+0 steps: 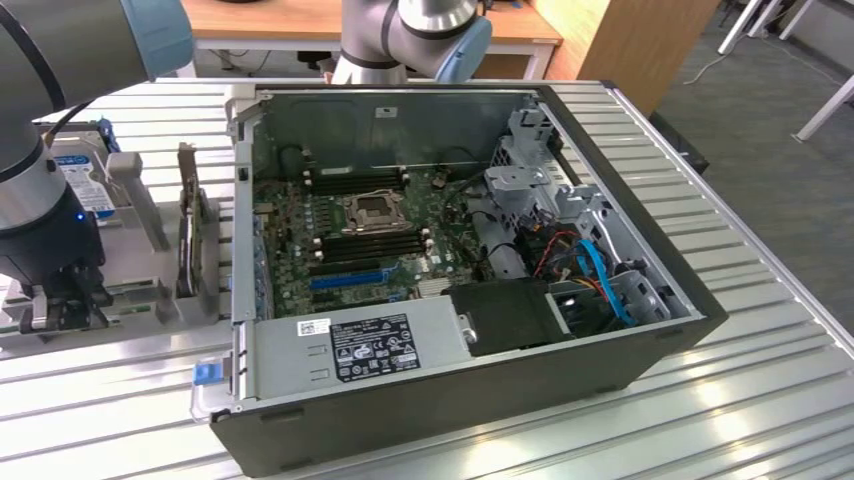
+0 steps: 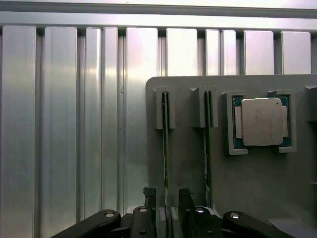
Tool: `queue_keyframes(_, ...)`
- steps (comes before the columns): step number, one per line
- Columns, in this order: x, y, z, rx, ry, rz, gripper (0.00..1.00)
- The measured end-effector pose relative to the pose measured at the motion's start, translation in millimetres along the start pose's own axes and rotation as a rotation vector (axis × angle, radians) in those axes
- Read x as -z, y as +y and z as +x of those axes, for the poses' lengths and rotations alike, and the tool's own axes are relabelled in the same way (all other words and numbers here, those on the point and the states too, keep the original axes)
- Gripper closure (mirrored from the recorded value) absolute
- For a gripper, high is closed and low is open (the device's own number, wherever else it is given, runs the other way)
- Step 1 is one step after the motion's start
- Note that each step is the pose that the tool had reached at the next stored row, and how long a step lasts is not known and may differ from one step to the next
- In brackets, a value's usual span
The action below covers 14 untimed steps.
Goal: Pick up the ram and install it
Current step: 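Pick up the ram and move it above insertion slot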
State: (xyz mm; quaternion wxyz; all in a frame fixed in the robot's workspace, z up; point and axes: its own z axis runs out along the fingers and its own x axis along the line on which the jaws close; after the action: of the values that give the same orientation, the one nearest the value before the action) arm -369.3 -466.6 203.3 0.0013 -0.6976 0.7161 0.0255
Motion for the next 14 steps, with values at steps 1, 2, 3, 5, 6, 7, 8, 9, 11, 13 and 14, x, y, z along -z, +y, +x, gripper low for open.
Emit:
queue_keyframes(1, 0.0, 0.0, 0.0, 0.0, 0.0, 0.0, 0.71)
queue_keyframes(2, 0.0, 0.0, 0.0, 0.0, 0.0, 0.0, 0.71)
queue_keyframes(3, 0.0, 0.0, 0.0, 0.0, 0.0, 0.0, 0.71)
queue_keyframes(5, 0.0, 0.0, 0.0, 0.0, 0.0, 0.0, 0.73)
queue_keyframes(6, 0.0, 0.0, 0.0, 0.0, 0.0, 0.0, 0.8)
queue_keyframes(7, 0.0, 0.0, 0.0, 0.0, 0.0, 0.0, 0.8)
queue_keyframes(8, 0.0, 0.0, 0.0, 0.0, 0.0, 0.0, 0.8)
queue_keyframes(9, 0.0, 0.0, 0.0, 0.0, 0.0, 0.0, 0.8)
queue_keyframes(11, 0.0, 0.0, 0.0, 0.0, 0.0, 0.0, 0.8)
queue_keyframes(13, 0.0, 0.0, 0.0, 0.0, 0.0, 0.0, 0.8)
queue_keyframes(14, 0.0, 0.0, 0.0, 0.0, 0.0, 0.0, 0.8)
